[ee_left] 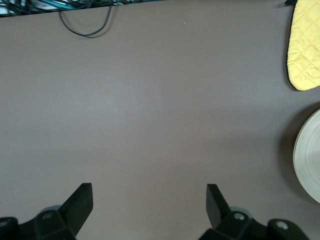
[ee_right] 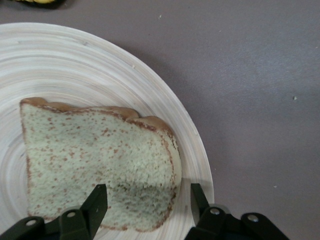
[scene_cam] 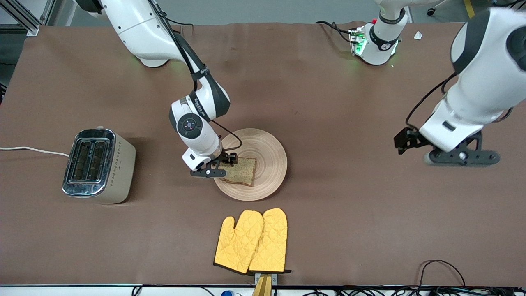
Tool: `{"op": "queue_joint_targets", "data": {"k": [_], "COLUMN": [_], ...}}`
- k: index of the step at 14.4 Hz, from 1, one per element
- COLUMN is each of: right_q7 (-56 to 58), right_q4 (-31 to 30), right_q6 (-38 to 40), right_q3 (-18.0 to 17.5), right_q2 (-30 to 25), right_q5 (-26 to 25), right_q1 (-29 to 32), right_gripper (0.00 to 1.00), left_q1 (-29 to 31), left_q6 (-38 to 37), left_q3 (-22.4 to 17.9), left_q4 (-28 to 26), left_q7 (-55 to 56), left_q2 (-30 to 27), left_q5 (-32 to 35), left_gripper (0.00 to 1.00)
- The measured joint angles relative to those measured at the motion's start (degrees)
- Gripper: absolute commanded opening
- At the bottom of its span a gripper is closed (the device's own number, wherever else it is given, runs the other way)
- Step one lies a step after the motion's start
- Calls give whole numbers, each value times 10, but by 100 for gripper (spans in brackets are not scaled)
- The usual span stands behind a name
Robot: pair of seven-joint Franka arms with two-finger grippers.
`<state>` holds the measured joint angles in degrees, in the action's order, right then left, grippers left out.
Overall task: Move plate and put bread in toaster
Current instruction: 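Grasp the bread slice with the right gripper and lift it off the plate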
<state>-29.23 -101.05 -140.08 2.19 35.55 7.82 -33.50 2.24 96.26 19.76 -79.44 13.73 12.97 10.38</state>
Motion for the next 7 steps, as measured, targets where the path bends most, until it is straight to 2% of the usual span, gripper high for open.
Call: {"op": "queue_joint_targets", "data": {"k": [2,6,7], "right_q7": [-1,-2,-2], "right_q4": [2,4,5], "right_q6": [-4,-4,-4], "right_q3": [0,1,1], "right_q2": [5,6,6], "right_q5": [0,0,0], "right_q1": [0,0,0], "right_gripper": [46,7,3], "left_q1": [3,1,-6], "left_q6": [-24,-97,-105], "left_q3": [-12,-36,-52], "left_q4": [-2,-9,-13], "left_q7": [-2,-10,-22], "left_q2": [-31,-86,-98], "left_q5": [0,-27,-37], "left_gripper": [100,100,100]}}
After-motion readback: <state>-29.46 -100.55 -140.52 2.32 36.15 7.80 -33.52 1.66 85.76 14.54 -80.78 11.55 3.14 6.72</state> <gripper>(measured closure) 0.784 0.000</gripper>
